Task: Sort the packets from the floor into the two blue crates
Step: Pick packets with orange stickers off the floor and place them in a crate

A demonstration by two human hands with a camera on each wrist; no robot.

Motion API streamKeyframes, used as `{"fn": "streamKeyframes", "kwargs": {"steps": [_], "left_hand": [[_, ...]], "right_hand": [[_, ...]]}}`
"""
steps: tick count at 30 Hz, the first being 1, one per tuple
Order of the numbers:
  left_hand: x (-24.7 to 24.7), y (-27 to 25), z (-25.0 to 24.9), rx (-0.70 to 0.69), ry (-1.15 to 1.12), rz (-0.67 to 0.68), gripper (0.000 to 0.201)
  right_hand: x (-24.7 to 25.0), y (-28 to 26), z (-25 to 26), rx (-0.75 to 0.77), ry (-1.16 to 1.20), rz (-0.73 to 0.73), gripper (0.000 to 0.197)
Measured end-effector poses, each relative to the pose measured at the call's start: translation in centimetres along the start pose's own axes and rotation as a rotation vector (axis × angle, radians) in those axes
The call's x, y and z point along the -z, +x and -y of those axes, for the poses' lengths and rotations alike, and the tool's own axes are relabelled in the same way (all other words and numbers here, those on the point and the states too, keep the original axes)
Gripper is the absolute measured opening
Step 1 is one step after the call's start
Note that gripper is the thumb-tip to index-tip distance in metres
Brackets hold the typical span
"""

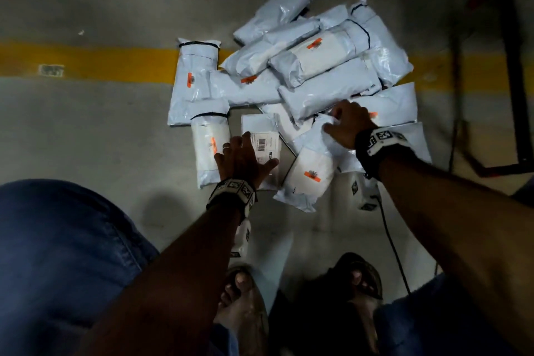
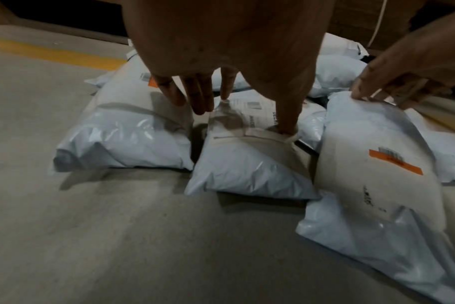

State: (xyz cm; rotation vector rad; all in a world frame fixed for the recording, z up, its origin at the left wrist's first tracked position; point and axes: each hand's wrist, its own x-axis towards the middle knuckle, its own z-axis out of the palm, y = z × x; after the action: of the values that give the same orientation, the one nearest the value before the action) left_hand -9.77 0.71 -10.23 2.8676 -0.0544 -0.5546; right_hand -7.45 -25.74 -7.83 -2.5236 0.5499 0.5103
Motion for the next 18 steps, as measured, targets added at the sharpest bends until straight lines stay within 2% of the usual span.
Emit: {"fn": "streamKeyframes", "kwargs": {"steps": [4,6,11,14,18], "left_hand": [[1.0,0.7,0.7,0.043,-0.014,-0.103,0.082],[1.7,1.1,1.4,0.128,-0.012,-0.188,0.08],[2.4,1.7,2.4,0.47,-0.157,-0.275,0.11],[1.9,1.6,3.0,0.586,-0.224,-0.229,0.122],[1.9,1.4,3.6,0.605,-0.173,-0.083,0.129]], "right_hand": [[-1.6,-1.1,-0.4,-0.007,-0.077,0.018,0.05],[-1.5,-1.3,-0.2,-0.007,-0.111,0.006,0.049],[0.1,-1.4,0.5,-0.025,-0.076,-0.058,0.035],[0.9,-1.5,0.8,0.007,-0.078,-0.162,0.036],[0.7,-1.9,1.2,0.148,-0.011,-0.316,0.038]]}}
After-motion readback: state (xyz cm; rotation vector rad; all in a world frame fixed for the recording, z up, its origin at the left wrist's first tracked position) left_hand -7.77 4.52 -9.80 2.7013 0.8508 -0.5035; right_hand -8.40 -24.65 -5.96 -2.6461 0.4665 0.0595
